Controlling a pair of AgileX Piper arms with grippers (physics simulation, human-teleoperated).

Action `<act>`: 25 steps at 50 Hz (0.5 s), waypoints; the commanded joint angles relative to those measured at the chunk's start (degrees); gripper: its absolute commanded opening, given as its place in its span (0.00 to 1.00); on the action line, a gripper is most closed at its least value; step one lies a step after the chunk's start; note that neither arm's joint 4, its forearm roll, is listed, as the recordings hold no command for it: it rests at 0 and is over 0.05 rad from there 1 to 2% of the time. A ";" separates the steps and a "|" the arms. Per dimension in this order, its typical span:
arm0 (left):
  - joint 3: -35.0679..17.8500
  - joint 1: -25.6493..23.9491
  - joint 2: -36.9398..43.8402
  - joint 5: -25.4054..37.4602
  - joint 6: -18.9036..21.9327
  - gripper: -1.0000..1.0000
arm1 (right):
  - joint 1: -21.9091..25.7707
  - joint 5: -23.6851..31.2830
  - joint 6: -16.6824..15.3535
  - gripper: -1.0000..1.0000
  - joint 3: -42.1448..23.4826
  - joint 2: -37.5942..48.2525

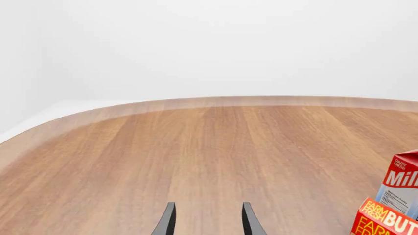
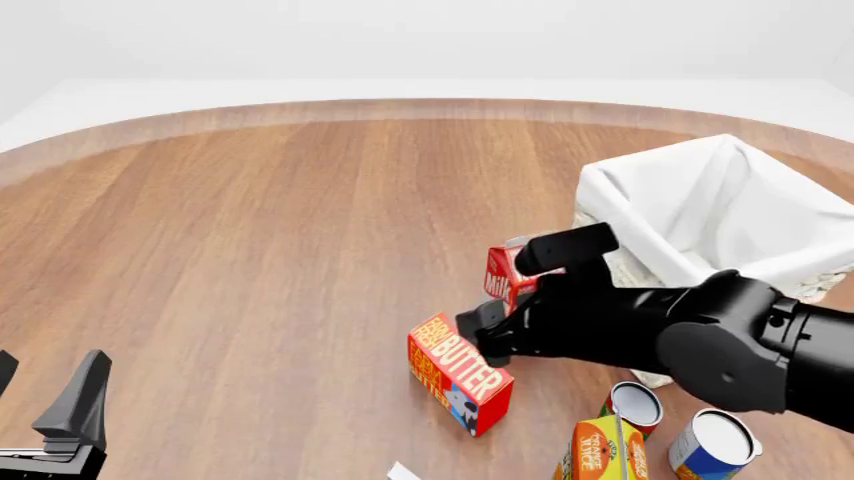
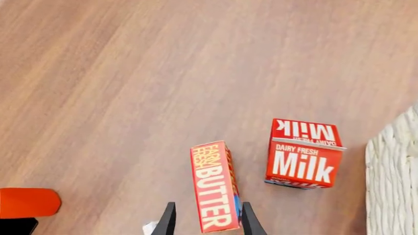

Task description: Pick up the cream cheese box and the butter, and put them in the basket.

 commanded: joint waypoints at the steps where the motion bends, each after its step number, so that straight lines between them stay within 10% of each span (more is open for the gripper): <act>1: 0.00 0.00 0.00 0.00 0.00 1.00 | 0.22 -1.24 0.31 1.00 0.31 1.74; 25: 0.00 0.00 0.00 0.00 0.00 1.00 | -0.95 -4.81 0.48 1.00 3.14 3.75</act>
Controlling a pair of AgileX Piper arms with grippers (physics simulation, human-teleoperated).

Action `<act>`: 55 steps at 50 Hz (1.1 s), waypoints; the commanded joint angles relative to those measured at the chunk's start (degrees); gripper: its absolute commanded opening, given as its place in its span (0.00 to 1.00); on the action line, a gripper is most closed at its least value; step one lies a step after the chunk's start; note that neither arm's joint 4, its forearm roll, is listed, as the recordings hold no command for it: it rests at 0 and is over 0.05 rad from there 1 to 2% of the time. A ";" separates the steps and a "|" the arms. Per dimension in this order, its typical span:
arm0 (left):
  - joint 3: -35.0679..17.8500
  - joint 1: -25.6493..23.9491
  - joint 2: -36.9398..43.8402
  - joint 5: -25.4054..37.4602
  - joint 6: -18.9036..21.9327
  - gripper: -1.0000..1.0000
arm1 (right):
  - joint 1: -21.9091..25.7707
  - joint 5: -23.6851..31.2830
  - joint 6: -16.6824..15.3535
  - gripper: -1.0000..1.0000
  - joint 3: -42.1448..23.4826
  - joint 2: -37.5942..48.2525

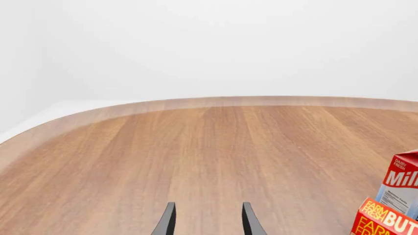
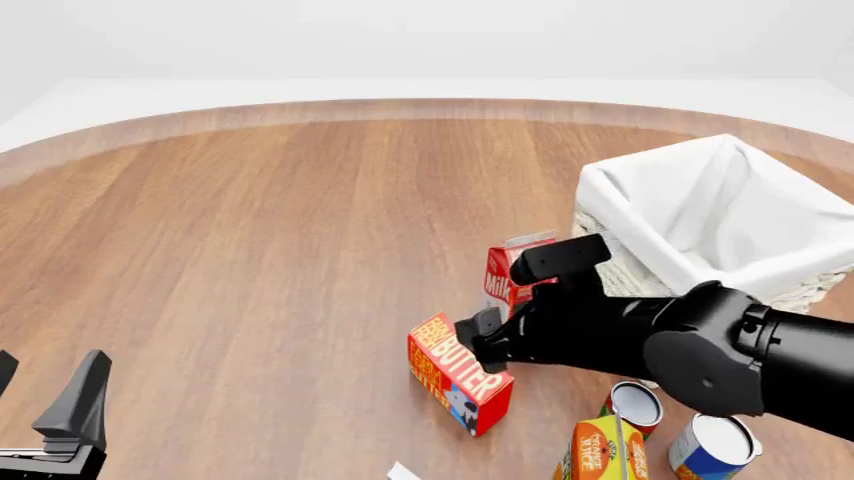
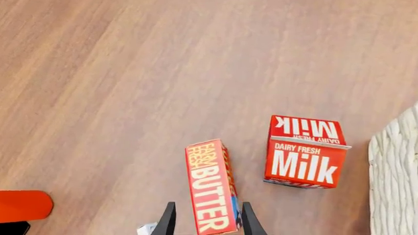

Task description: Pick up the cream cheese box and the butter, and put them in the basket.

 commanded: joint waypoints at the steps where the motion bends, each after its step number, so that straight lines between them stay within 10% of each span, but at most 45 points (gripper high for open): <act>1: 0.00 0.00 0.00 0.00 0.00 1.00 | -0.91 -2.12 0.66 1.00 1.61 1.53; 55: 0.00 0.00 0.00 0.00 0.00 1.00 | 0.81 -6.78 0.03 1.00 3.09 7.88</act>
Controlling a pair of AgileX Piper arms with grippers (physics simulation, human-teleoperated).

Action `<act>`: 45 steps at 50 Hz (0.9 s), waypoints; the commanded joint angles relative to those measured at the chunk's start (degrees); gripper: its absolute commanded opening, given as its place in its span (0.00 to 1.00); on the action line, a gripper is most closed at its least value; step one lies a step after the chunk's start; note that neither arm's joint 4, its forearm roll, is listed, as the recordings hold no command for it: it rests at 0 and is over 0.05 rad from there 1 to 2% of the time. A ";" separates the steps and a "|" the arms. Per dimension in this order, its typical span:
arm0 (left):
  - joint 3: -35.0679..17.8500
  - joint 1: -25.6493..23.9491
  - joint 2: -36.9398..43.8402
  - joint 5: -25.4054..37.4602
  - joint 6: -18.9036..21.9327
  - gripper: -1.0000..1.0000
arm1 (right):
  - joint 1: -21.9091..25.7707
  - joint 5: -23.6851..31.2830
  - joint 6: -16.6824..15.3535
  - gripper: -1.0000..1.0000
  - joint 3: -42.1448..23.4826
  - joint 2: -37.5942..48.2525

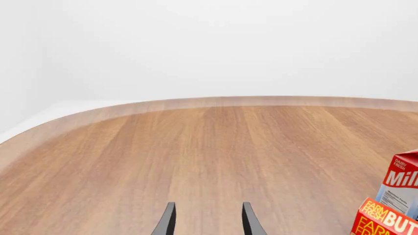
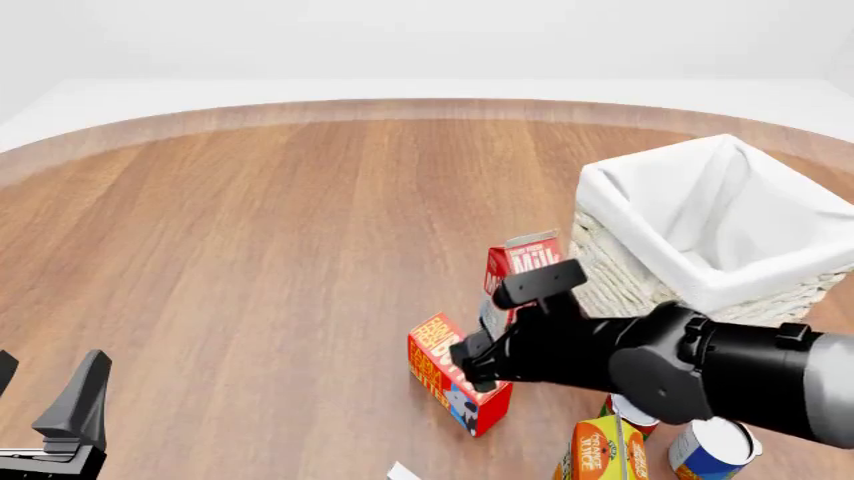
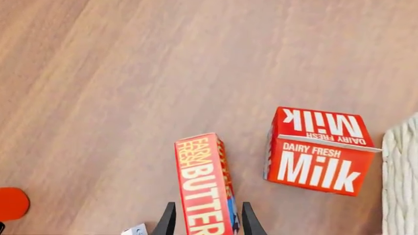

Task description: Pick up the cream cheese box and the butter, and put them in the basket.

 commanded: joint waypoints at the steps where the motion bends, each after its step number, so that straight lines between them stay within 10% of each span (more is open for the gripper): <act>1: 0.00 0.00 0.00 0.00 0.00 1.00 | 0.85 -1.42 0.71 1.00 0.70 1.29; 45: 0.00 0.00 0.00 0.00 0.00 1.00 | 1.53 -3.03 0.30 1.00 2.25 3.32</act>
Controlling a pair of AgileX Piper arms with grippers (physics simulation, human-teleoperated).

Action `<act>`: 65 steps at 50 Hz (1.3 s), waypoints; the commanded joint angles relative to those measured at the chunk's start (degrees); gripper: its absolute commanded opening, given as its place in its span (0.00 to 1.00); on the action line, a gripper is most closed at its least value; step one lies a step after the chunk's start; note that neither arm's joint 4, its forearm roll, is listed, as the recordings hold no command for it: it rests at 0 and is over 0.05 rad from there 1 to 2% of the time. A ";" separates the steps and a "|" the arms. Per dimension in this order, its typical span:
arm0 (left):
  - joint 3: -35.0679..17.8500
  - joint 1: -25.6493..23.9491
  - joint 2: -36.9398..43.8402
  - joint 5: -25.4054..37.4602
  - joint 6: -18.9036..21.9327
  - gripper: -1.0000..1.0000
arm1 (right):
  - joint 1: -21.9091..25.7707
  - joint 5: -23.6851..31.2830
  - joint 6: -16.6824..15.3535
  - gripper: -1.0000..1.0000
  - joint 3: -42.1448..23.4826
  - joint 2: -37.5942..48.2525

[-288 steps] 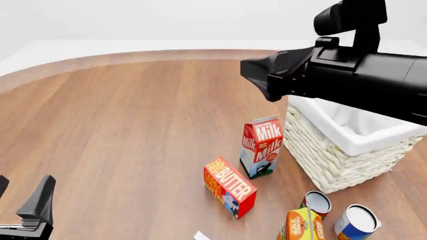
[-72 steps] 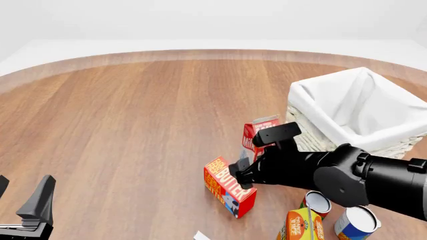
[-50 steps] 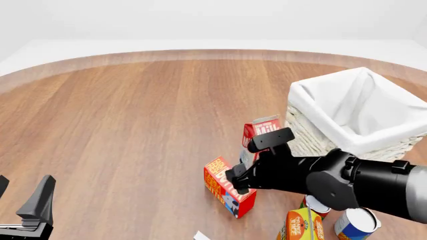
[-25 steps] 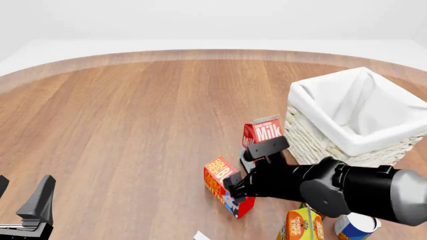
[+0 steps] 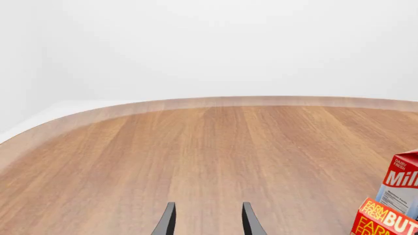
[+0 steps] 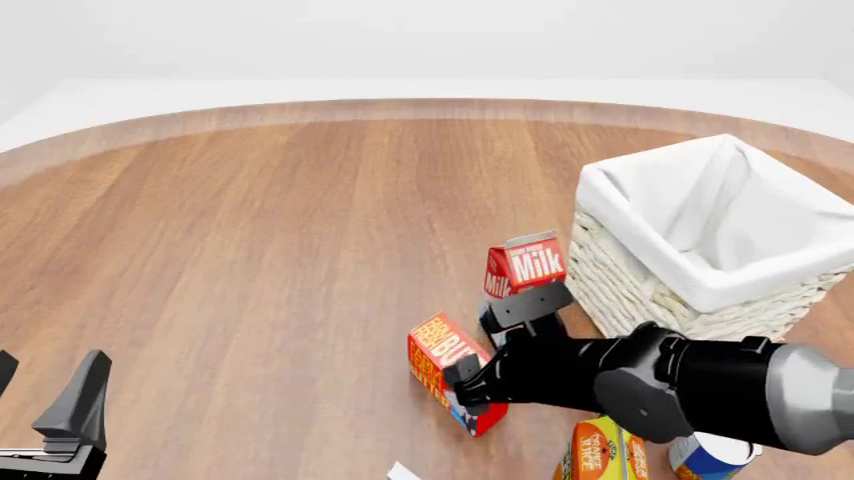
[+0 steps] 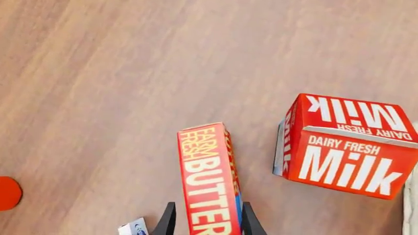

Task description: Pick up the cream cheese box and the butter, and put them in the basket.

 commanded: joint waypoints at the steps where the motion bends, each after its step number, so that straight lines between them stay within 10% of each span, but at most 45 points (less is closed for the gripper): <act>1: 0.00 0.00 0.00 0.00 0.00 1.00 | -0.41 0.32 -0.53 1.00 -0.03 0.04; 65: 0.00 0.00 0.00 0.00 0.00 1.00 | 1.68 -5.45 0.05 1.00 1.99 5.43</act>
